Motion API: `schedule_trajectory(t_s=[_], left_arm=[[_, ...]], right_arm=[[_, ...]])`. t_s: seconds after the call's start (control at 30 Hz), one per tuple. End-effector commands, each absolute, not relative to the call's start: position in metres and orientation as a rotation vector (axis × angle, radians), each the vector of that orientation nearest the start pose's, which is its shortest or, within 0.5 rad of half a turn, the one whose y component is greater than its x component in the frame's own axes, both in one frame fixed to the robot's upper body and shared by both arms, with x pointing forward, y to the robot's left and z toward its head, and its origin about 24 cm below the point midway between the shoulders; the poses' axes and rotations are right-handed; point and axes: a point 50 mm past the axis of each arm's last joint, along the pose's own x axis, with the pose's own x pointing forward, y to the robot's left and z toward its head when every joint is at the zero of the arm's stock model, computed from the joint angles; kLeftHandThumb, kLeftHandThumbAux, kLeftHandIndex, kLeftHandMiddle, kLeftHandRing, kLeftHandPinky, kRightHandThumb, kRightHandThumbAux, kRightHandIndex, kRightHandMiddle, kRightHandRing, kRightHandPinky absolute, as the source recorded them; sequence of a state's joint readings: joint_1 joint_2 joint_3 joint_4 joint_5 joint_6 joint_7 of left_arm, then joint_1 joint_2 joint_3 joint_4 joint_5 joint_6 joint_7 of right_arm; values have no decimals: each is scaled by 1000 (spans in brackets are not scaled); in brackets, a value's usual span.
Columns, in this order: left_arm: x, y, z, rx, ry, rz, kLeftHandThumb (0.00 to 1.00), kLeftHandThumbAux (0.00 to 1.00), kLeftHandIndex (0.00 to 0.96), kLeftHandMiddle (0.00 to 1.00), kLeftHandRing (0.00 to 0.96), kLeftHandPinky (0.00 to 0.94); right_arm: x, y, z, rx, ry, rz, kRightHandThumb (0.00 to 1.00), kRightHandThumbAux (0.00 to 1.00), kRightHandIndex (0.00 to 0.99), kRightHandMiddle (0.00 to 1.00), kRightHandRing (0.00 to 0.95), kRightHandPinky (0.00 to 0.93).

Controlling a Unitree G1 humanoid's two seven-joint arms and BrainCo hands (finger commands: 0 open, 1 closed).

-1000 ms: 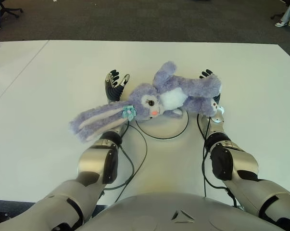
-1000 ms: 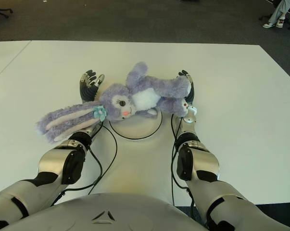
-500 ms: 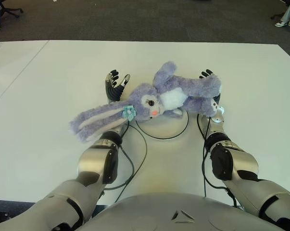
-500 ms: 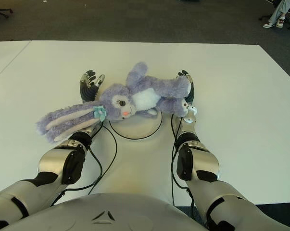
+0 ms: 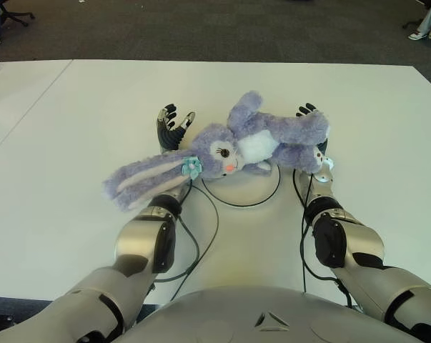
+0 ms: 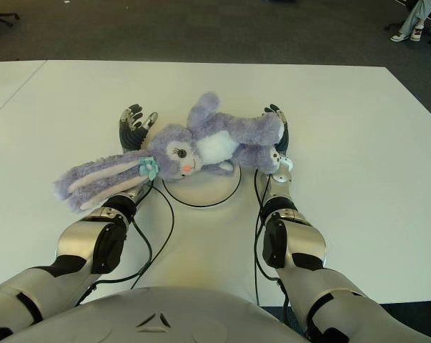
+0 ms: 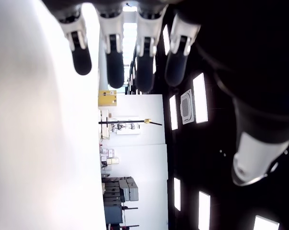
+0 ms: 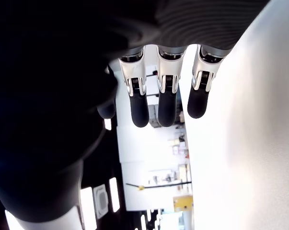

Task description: Put the doll into the plate.

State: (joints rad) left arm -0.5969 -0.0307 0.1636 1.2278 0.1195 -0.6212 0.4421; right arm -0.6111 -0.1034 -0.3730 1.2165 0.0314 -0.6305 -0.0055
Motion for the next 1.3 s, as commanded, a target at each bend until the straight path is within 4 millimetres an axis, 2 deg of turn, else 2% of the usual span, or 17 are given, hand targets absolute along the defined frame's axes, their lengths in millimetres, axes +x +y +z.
schedule_trajectory(t_s=[0.03,0.47,0.63,0.87,1.03,1.3], left_arm=[[234,142,-97,110,481,333,0,691,219,220,191,168],[233,141,-97,80,474,334,0,737,190,189,170,161],[234,138,-95,85,463,335,0,775,182,188,180,221],[235,139,-96,105,466,332,2,803,179,197,199,248],[235,140,-97,109,485,320,52,817,186,196,191,206],[235,140,-96,78,470,324,39,809,186,188,175,176]], right_arm=[[236,-188,-97,193,468,-318,0,891,138,183,166,174],[235,-190,-97,188,478,-325,26,894,154,191,174,180],[235,-190,-97,179,481,-320,45,883,150,186,171,180],[236,-189,-97,162,484,-311,88,867,146,193,181,208],[236,-189,-97,109,499,-285,111,839,151,214,207,226],[236,-188,-97,64,502,-278,95,825,177,219,210,203]])
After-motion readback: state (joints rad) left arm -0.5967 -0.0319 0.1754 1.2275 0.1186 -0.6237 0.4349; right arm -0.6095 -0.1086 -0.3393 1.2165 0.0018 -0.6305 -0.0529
